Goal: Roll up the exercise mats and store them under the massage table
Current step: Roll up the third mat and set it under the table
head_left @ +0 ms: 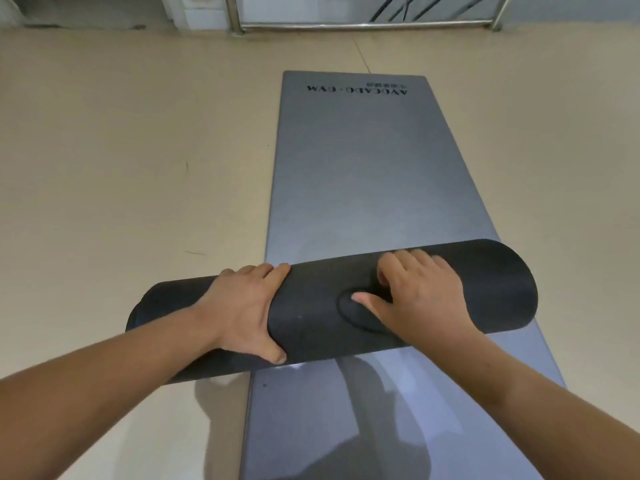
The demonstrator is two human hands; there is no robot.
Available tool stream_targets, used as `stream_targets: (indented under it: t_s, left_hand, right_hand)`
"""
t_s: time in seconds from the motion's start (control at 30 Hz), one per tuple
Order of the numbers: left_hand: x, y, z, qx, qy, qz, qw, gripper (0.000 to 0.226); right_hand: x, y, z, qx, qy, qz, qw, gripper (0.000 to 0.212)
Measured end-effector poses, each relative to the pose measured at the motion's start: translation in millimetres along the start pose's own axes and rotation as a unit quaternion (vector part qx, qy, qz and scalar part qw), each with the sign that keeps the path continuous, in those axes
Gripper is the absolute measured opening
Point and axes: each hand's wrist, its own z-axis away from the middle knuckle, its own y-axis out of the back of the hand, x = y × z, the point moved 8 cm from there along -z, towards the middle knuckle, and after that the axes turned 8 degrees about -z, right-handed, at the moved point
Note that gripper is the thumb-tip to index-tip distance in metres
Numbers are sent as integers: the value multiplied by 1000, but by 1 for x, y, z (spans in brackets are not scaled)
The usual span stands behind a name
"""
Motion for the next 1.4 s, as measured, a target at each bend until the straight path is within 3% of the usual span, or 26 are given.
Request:
stream_targets:
  t_s: [0.03,0.1,0.13,0.17,0.2,0.23,0.3,0.37,0.43,0.5,0.53,0.63,0.77,0.9,1.03,1.4]
  left_hand:
    - [-7,7,-8,-25,-3,30,999,122]
    - [-17,16,-20,-69,4,85,994,107]
    - [-19,18,-24,-86,16,113,990,104]
    - [-18,18,-27,-98,27,140,985,103]
    - [-14,16,-28,-106,36,172,979,101]
    - [-7,13,-28,-118,46,211,969,98]
    - [12,3,-28,-143,71,315,935,93]
    - [34,-7,-23,-149,105,422,888,88]
    - [54,-18,-20,-130,133,497,848,86]
    - [68,-29,-16,-99,151,523,833,92]
    - [70,-34,-12,-90,159,524,832,100]
    - [63,-49,11,-96,162,534,824,113]
    - [45,-69,47,-74,152,590,790,102]
    - [48,-83,57,-130,132,652,735,97]
    - [59,-78,56,-110,127,681,713,85]
    - [79,-6,23,-85,86,697,707,85]
  right_hand:
    - [2,-4,14,22,-17,-6,1000,51]
    - [20,-40,39,-101,-155,-141,973,56]
    - [24,-61,55,-184,-246,-272,912,52]
    - [21,-78,70,-239,-328,-401,821,44]
    - [14,-87,78,-270,-382,-492,735,48]
    - [11,-91,82,-271,-416,-550,671,67]
    - [19,-85,72,-181,-452,-622,613,85]
    - [38,-71,59,-87,-460,-635,614,83]
    - [53,-63,57,-46,-450,-629,632,98]
    - [44,-67,71,-108,-449,-618,636,116]
    - [34,-72,82,-156,-447,-618,628,114]
    - [6,-94,116,-243,-448,-660,552,101]
    - [-14,-112,137,-240,-440,-699,509,96]
    - [-19,-124,137,-205,-440,-720,496,90]
    - [-16,-125,134,-182,-435,-726,500,88]
    - [32,-67,88,-187,-404,-706,551,70]
